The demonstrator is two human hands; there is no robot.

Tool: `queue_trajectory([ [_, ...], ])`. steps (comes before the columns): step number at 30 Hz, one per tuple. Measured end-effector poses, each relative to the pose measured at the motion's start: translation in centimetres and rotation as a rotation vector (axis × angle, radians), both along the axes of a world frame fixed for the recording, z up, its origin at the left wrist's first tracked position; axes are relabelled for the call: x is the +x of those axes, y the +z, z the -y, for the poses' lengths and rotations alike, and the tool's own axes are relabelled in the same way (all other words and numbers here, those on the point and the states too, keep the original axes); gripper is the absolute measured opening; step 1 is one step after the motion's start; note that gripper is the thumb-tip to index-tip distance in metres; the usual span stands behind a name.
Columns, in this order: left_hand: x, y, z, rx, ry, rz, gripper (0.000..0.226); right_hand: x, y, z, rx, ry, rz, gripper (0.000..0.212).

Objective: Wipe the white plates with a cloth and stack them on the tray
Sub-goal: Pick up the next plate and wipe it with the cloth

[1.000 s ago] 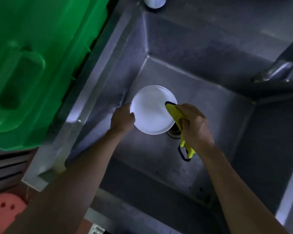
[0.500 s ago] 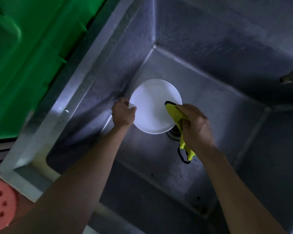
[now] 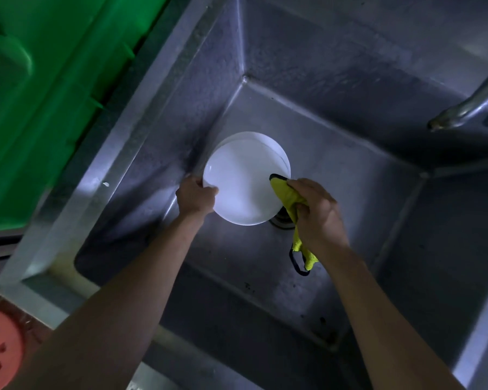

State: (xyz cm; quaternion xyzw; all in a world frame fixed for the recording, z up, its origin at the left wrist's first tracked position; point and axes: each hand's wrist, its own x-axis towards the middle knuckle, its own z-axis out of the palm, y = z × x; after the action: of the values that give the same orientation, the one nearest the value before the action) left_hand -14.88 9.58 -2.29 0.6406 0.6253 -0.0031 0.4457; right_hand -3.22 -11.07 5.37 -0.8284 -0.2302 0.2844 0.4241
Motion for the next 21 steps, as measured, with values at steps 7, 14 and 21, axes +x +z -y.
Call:
queue_trajectory([
  [7, -0.8, 3.2, 0.5, -0.163, 0.101, 0.087, 0.031, -1.5, 0.6, 1.1, -0.119, 0.036, 0.107, 0.059],
  [14, -0.7, 7.2, 2.2, -0.362, 0.135, 0.33, 0.031, -3.5, 2.8, 1.2, -0.12, 0.043, 0.058, 0.055],
  [21, -1.0, 10.5, 4.2, -0.455, 0.076, 0.385, 0.052, -4.8, 6.4, 1.6, -0.083, 0.009, 0.082, 0.063],
])
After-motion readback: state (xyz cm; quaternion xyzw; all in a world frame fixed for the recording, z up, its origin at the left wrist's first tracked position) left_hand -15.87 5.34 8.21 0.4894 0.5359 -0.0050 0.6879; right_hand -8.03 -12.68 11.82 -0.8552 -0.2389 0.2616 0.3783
